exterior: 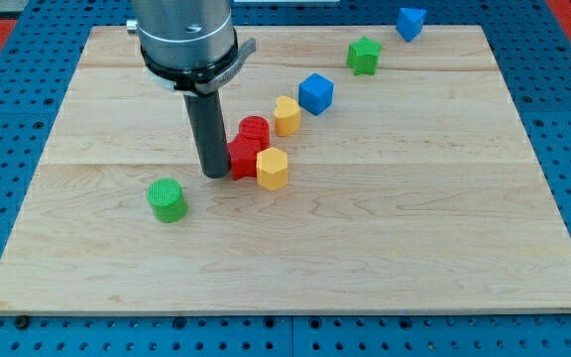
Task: Nudge the green circle up and right a bit
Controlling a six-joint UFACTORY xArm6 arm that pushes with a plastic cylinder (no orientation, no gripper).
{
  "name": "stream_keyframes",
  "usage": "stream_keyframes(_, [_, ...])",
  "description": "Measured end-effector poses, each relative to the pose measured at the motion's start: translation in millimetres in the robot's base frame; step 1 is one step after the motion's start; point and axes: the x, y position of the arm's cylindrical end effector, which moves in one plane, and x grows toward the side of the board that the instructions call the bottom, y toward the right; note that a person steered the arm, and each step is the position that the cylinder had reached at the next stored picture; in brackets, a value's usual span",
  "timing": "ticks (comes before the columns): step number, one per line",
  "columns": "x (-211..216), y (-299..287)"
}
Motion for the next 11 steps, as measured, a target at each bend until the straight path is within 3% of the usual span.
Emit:
stream_keyframes(3, [26,-151])
stream_keyframes(4, [89,-134])
stream_keyframes(5, [101,-104])
stream_keyframes(8, [37,-93])
stream_keyframes(10, [57,-103])
stream_keyframes(11, [71,-60])
